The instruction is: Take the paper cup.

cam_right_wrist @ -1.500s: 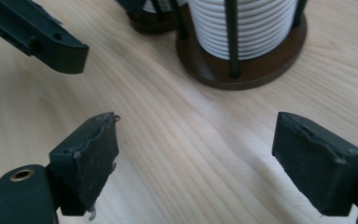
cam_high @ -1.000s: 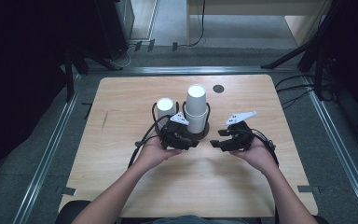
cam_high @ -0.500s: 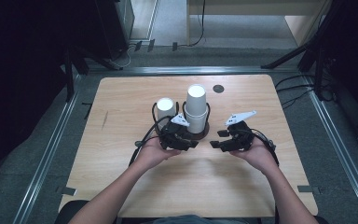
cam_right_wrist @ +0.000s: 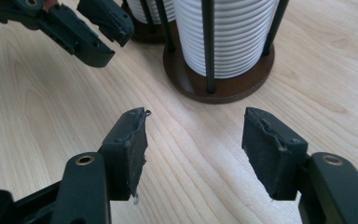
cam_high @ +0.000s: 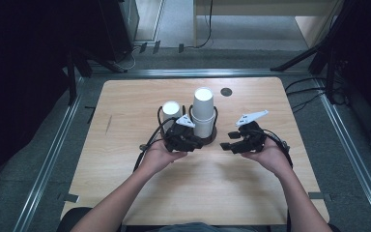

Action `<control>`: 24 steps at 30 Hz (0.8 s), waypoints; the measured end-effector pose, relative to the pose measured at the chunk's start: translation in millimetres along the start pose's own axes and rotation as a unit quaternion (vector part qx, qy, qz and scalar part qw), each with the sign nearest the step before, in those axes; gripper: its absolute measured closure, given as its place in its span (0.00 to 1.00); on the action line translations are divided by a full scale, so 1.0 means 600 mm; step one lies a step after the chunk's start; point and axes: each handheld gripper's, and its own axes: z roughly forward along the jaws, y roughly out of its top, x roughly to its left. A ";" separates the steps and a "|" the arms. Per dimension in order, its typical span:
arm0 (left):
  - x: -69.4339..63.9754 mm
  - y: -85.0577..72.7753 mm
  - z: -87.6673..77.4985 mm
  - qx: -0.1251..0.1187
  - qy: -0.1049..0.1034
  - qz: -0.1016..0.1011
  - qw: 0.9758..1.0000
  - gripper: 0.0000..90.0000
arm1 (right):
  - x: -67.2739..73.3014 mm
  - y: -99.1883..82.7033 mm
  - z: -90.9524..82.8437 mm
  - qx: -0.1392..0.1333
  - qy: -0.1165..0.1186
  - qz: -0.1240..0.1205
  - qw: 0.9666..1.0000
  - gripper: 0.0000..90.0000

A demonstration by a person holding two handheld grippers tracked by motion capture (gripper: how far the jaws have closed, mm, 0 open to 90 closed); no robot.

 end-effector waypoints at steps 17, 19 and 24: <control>0.006 0.029 -0.014 -0.027 0.009 -0.010 1.000 0.96 | 0.005 0.039 -0.028 -0.005 -0.021 -0.018 1.000 0.44; 0.011 0.032 -0.016 -0.033 0.008 -0.019 0.999 0.97 | -0.001 0.045 -0.031 -0.004 -0.019 -0.012 1.000 0.43; 0.019 0.043 -0.021 -0.039 0.011 -0.032 0.999 0.99 | -0.010 0.065 -0.042 -0.002 -0.013 -0.011 1.000 0.41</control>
